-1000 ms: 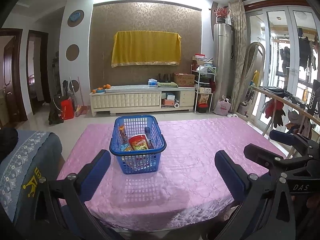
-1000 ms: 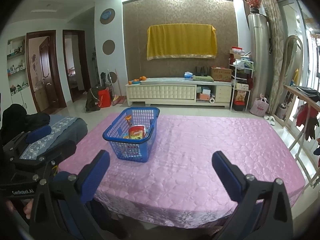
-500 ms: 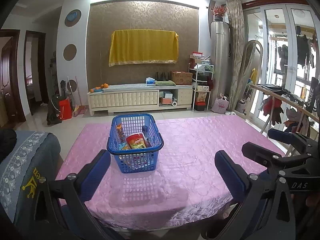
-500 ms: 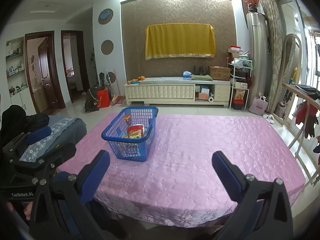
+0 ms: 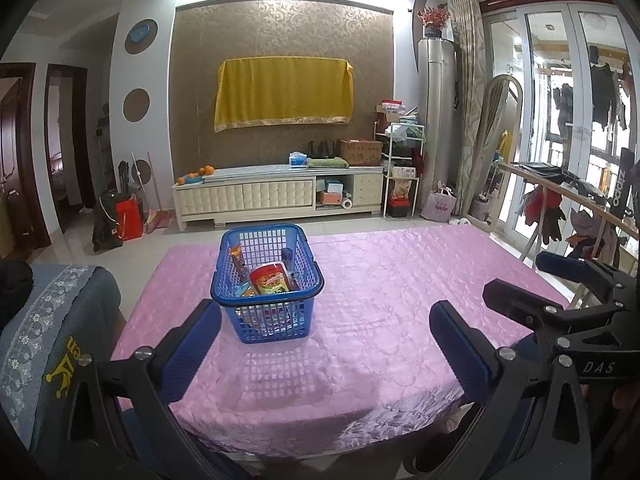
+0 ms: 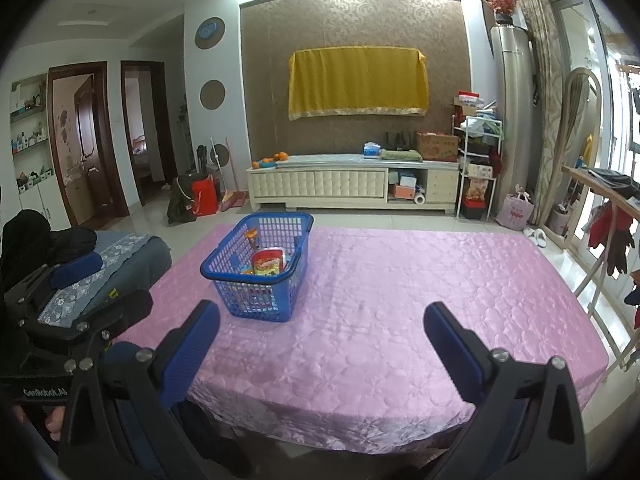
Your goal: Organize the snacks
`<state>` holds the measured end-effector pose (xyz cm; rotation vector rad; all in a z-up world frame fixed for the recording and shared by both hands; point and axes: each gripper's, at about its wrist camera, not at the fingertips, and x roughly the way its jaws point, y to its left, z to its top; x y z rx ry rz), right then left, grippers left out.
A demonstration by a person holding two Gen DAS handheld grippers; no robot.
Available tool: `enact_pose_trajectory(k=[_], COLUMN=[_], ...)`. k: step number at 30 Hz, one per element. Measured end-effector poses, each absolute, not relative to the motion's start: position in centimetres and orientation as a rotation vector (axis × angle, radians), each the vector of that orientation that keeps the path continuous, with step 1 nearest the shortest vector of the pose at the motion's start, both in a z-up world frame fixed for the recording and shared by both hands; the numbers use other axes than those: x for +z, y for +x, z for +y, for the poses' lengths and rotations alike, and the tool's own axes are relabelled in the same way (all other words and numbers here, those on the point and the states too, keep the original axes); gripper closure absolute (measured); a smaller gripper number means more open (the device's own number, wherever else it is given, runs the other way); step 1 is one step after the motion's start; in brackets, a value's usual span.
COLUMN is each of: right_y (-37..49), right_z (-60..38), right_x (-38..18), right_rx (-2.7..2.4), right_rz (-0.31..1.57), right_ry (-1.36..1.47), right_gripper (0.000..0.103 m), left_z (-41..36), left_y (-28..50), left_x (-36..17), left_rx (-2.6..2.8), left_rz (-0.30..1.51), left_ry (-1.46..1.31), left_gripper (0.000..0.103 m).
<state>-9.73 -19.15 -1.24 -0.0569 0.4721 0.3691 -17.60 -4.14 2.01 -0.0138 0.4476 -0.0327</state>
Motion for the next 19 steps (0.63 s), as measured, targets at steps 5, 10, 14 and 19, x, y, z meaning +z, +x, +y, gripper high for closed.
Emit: enact_pose_trajectory(k=[5,10,14,19], right_y=[-9.68,-9.76,-9.73,-9.83], right_z=[-19.22,-19.32,-19.28,-19.13], right_x=[-1.31,-1.13,-1.12,-1.06], right_rx=[0.375,0.375,0.376,0.382], right_rz=[0.480,0.476,0.482,0.484], right_ry=[-0.052,-0.049,-0.051,-0.050], right_gripper=[0.000,0.000,0.000,0.000], left_z=[-4.00,-3.63,-3.59,-3.70], left_y=[-17.48,-17.42,-17.51,-17.57], left_x=[2.02,1.80,1.82,1.74], left_rx=[-0.028,-0.029,-0.033,-0.041], left_rz=[0.450,0.458,0.461,0.465], left_ry=[-0.024,-0.042,-0.047,-0.046], left_gripper=[0.000,0.000,0.000,0.000])
